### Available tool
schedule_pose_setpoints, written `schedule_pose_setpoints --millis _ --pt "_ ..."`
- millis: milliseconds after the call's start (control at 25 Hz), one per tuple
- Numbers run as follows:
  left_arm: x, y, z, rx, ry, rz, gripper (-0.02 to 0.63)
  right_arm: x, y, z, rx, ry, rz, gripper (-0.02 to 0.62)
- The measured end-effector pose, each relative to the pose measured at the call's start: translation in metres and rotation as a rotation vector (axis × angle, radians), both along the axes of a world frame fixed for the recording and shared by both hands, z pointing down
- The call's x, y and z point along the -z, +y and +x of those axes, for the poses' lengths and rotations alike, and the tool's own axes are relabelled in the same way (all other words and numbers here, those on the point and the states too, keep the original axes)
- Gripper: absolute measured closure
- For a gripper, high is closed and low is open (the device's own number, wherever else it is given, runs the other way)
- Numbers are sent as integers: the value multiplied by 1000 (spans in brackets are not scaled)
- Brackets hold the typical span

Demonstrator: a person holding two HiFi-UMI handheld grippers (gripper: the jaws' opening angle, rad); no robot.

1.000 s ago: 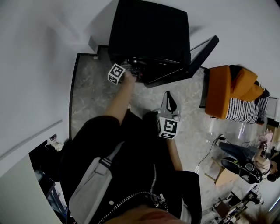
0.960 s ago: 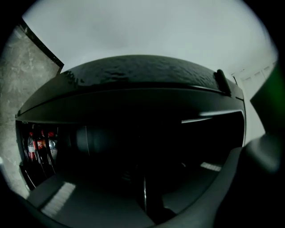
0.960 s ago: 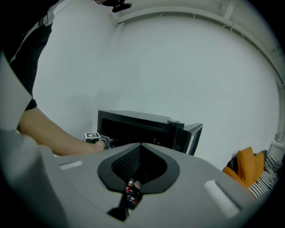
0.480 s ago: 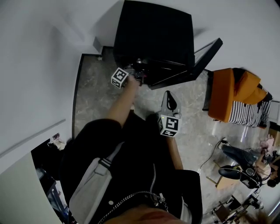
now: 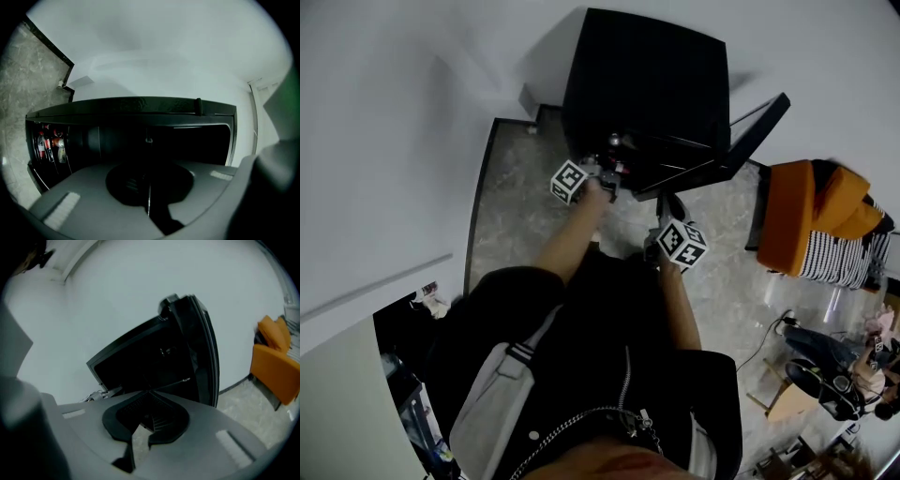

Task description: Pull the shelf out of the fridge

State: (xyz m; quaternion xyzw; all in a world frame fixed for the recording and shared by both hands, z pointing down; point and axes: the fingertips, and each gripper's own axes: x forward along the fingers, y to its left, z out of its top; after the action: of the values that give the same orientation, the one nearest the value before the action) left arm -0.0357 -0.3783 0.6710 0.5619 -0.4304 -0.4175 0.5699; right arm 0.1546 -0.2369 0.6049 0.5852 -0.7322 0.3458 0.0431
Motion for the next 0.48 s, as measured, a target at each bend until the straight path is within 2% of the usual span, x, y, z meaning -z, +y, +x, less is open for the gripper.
schedule_pose_setpoints --millis 120,280,480 --pt "1 4 -1 -13 -2 1 583 -25 -10 9 -41 -186 -56 530" --pt "1 9 -2 -28 -4 -5 583 -38 -28 24 -128 -453 -60 469" --pt "1 16 -2 -40 -4 -11 583 -54 -48 45 -205 -640 -52 466"
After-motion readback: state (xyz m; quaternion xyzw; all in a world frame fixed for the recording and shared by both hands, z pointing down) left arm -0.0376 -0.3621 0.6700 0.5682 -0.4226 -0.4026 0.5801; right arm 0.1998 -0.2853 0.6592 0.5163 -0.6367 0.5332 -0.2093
